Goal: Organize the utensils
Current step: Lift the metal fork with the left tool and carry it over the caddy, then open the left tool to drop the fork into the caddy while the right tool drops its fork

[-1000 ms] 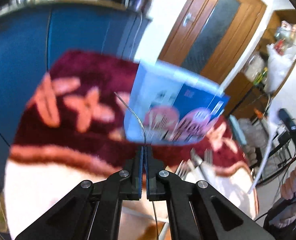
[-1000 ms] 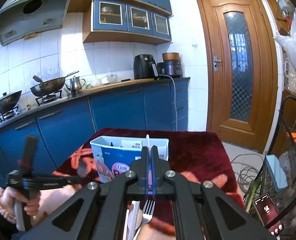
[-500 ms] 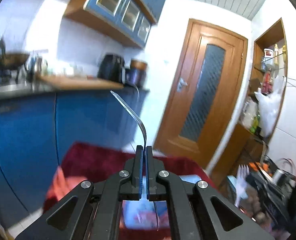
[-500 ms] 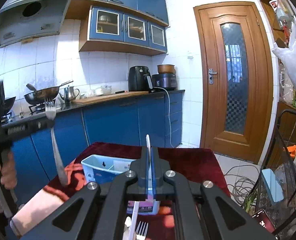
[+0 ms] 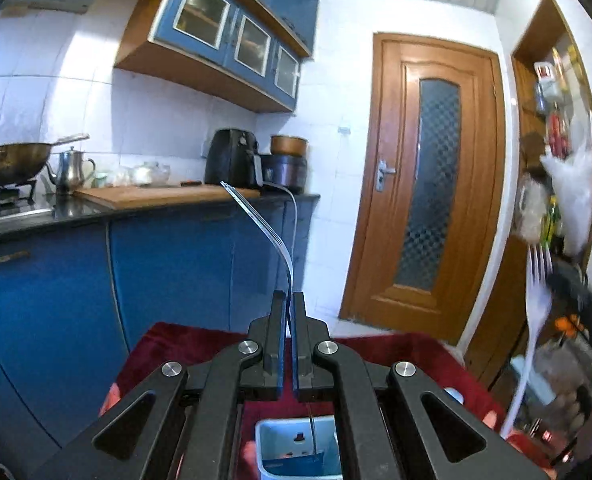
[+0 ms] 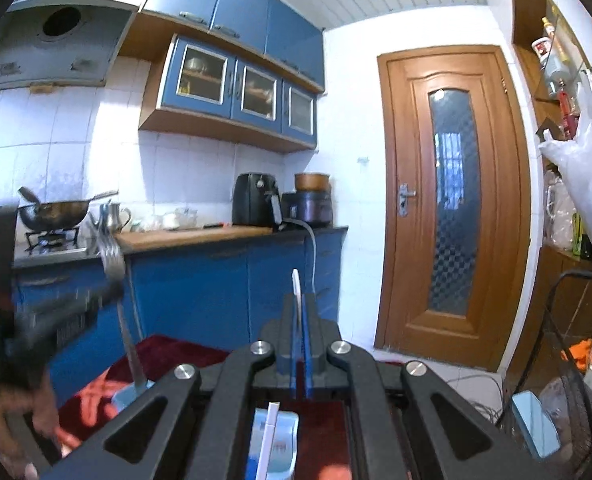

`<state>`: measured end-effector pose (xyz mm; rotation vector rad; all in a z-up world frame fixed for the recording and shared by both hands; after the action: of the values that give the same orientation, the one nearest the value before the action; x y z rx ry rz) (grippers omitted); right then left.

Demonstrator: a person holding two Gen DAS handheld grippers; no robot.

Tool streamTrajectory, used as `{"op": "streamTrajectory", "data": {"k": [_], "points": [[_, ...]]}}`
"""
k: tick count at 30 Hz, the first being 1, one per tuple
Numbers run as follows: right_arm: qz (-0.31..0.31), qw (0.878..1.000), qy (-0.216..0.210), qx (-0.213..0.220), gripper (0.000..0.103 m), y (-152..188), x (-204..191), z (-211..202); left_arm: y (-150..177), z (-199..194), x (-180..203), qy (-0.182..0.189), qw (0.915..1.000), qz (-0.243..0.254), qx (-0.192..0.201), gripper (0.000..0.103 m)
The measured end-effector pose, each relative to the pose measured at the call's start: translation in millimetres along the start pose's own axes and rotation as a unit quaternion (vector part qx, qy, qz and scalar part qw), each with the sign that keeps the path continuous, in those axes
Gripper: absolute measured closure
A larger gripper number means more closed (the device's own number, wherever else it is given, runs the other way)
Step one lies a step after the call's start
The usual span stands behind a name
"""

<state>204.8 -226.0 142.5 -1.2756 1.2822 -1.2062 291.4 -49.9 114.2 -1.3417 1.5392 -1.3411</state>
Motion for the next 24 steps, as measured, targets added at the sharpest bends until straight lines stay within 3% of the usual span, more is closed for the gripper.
{"op": "streamTrajectory", "data": {"k": [6, 13, 24], "points": [[-0.011, 1.000, 0.000, -0.007, 0.100, 20.6, -9.8, 30.7, 42.9, 17.7, 0.0, 0.019, 0.9989, -0.011, -0.041, 0.101], [-0.044, 0.998, -0.014, -0.037, 0.100, 61.6, -22.6, 35.1, 90.3, 29.0, -3.6, 0.040, 0.9930, -0.038, -0.104, 0.102], [-0.034, 0.995, -0.029, -0.092, 0.099, 100.6, -17.6, 27.2, 106.7, 4.8, -0.7, 0.049, 0.9938, -0.023, -0.097, 0.102]]}}
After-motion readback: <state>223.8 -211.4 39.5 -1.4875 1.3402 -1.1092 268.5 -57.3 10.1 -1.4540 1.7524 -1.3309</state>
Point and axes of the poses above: each gripper's, at about its wrist camera, not at the fingertips, and z roughly the way its jaws point, x to its right, y to its underside, the point moved 10 cm from there along z, roughly the way its jaws point, and after that the axes turned 3 degrees about y, right-handed, at the moved point
